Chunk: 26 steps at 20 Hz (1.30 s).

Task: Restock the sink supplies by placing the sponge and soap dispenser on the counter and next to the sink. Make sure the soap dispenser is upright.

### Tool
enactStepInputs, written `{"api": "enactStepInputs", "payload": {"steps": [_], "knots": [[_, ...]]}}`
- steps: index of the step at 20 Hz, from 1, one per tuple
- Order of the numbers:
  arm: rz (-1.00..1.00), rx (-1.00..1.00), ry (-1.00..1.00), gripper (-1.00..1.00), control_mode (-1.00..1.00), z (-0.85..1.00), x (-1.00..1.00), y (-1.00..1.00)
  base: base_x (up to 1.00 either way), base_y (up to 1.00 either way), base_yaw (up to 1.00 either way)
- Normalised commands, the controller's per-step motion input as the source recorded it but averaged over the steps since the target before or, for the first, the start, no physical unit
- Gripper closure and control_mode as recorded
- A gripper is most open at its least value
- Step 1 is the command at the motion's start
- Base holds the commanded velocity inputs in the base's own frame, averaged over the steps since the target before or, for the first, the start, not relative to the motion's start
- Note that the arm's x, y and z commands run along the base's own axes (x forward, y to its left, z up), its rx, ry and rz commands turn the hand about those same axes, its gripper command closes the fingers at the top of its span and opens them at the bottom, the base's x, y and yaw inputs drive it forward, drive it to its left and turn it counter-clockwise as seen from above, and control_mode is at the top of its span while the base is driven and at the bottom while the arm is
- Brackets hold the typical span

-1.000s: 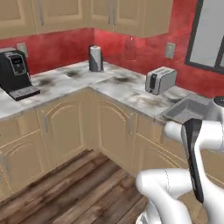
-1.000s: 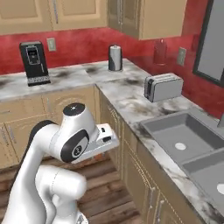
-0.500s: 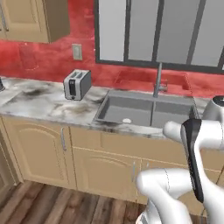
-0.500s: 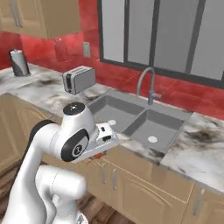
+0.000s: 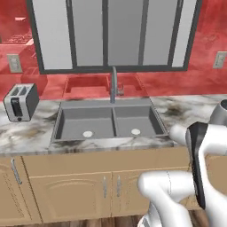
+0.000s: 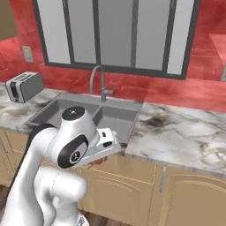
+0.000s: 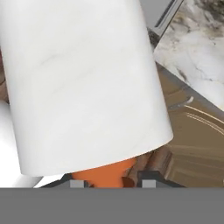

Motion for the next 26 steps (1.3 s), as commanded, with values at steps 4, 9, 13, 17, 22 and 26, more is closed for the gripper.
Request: {"api": "enactStepInputs", "payload": {"steps": [4,9,13,17,22,26], "knots": [[0.0,0.0,0.0,1.0,1.0,0.0,0.0,0.0,0.48,-0.46,-0.1],[0.0,0.0,0.0,1.0,1.0,0.0,0.0,0.0,0.28,-0.64,-0.09],[0.0,0.0,0.05,1.0,-1.0,0.0,0.11,0.0,0.2,-0.25,-0.06],[0.0,-0.01,0.16,1.0,-1.0,0.12,0.57,-0.02,0.0,0.0,0.0],[0.0,-0.16,0.17,1.0,-1.0,0.28,0.95,0.13,0.0,0.0,0.0],[-0.01,-0.16,0.3,1.0,-1.0,0.16,0.93,0.28,0.0,0.0,0.0]]}}
